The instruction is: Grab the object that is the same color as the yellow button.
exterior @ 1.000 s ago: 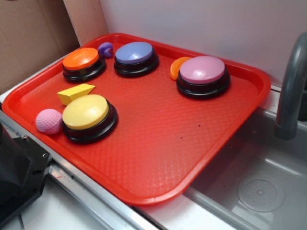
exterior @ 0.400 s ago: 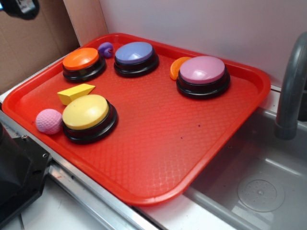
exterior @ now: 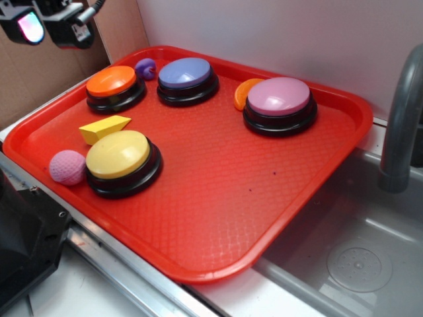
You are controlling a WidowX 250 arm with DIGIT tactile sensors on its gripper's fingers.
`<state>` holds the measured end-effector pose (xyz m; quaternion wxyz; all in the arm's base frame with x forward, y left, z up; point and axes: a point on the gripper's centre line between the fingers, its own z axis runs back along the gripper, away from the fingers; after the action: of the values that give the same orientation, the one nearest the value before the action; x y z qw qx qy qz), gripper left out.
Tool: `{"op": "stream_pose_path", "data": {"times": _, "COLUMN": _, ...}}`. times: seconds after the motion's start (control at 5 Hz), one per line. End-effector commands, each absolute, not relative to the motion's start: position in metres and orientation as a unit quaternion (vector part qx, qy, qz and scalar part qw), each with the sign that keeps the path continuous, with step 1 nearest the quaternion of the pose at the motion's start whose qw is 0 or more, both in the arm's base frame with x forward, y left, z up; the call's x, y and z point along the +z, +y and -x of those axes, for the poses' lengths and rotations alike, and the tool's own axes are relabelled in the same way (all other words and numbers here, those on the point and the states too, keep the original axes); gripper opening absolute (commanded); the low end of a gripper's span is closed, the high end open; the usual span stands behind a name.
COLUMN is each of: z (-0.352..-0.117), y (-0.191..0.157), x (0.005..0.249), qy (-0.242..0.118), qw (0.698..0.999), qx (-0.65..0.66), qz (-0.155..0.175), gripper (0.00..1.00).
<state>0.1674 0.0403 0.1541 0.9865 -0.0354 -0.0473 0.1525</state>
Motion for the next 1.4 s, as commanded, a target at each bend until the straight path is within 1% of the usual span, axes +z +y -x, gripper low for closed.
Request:
{"op": "stream_pose_path", "data": {"times": 0.0, "z": -0.191, "y": 0.071, "x": 0.111, "qy": -0.061, "qw": 0.979, "qx": 0.193, "qz": 0.035, "gripper": 1.00}}
{"op": "stream_pose_path", "data": {"times": 0.2, "z": -0.193, "y": 0.078, "x": 0.090, "qy": -0.056, "qw": 0.978, "qx": 0.197, "qz": 0.040, "gripper": 1.00}}
{"op": "stream_pose_path", "data": {"times": 0.4, "z": -0.189, "y": 0.084, "x": 0.073, "qy": -0.043, "qw": 0.977, "qx": 0.206, "qz": 0.027, "gripper": 1.00}}
{"op": "stream_pose_path", "data": {"times": 0.6, "z": -0.187, "y": 0.083, "x": 0.062, "qy": -0.029, "qw": 0.978, "qx": 0.206, "qz": 0.022, "gripper": 1.00}}
{"op": "stream_pose_path", "data": {"times": 0.8, "z": -0.186, "y": 0.083, "x": 0.053, "qy": -0.013, "qw": 0.977, "qx": 0.213, "qz": 0.000, "gripper": 1.00}}
{"op": "stream_pose_path", "data": {"times": 1.0, "z": -0.185, "y": 0.083, "x": 0.044, "qy": 0.001, "qw": 0.976, "qx": 0.217, "qz": -0.008, "gripper": 1.00}}
{"op": "stream_pose_path", "data": {"times": 1.2, "z": -0.186, "y": 0.081, "x": 0.034, "qy": 0.006, "qw": 0.976, "qx": 0.217, "qz": -0.010, "gripper": 1.00}}
